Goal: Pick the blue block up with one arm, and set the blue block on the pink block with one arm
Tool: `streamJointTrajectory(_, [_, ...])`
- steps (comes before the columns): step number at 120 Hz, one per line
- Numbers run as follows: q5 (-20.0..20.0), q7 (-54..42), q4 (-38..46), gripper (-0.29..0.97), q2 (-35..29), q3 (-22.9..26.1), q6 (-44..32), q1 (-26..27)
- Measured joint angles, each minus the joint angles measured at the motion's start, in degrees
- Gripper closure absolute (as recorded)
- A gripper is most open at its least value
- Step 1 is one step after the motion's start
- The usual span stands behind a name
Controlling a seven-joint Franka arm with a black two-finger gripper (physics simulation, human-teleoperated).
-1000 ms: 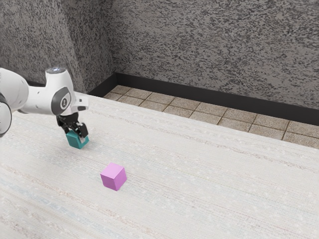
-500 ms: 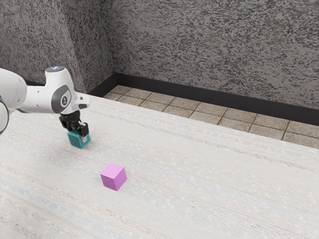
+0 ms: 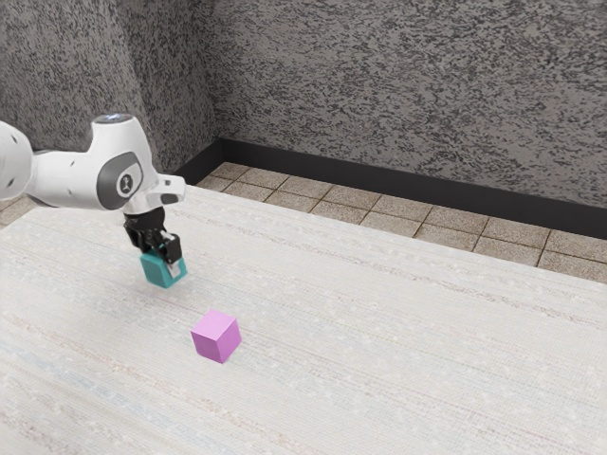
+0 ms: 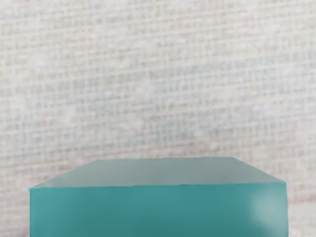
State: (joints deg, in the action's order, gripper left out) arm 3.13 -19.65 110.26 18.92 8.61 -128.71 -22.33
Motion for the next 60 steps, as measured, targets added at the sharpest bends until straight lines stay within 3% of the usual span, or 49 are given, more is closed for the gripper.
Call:
streamJointTrajectory(36, [-0.12, 4.31, 4.68, 0.32, -4.58, 7.73, 1.29, 0.04])
streamJointTrajectory(60, [-2.63, 8.11, 7.28, 0.32, -6.15, 11.42, 2.30, 0.04])
